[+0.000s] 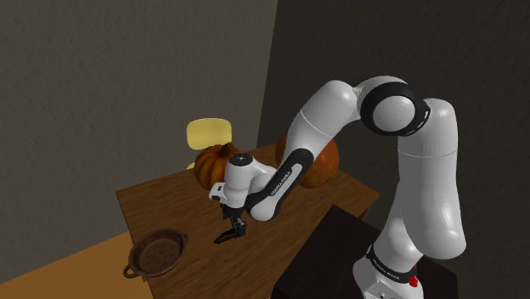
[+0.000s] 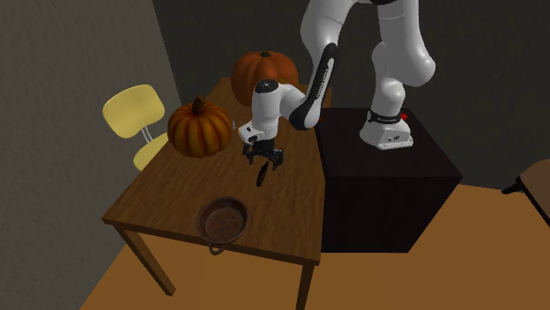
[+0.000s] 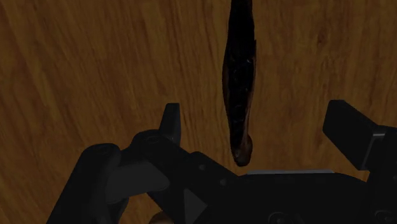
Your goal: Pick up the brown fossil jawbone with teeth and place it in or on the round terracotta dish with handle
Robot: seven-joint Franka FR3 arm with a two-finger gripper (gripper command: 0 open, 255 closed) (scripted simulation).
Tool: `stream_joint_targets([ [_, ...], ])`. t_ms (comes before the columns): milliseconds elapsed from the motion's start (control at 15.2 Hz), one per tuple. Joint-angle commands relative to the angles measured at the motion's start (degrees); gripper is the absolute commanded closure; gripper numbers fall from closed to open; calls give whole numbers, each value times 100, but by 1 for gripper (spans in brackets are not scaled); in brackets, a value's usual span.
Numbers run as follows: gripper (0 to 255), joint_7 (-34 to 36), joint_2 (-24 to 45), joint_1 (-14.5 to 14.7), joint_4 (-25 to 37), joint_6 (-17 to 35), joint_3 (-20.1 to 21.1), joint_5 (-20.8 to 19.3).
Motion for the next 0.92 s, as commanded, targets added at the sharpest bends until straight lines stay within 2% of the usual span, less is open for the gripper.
stream_joint_targets([
  [0,0,-33,255,62,155,89,-35,-110],
  [462,0,54,793,145,354,434,-167,-213],
  [858,0,53,794,145,355,433,-167,-212],
])
